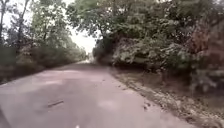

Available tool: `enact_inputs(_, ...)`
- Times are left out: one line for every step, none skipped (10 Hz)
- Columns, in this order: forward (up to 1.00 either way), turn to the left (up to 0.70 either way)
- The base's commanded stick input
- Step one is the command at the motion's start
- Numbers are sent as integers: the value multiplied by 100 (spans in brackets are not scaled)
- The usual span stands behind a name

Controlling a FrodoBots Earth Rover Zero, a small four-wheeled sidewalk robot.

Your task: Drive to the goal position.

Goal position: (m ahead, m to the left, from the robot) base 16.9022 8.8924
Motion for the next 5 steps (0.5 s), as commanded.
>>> enact_inputs(100,-3)
enact_inputs(100,-3)
enact_inputs(100,-3)
enact_inputs(100,-3)
enact_inputs(100,-3)
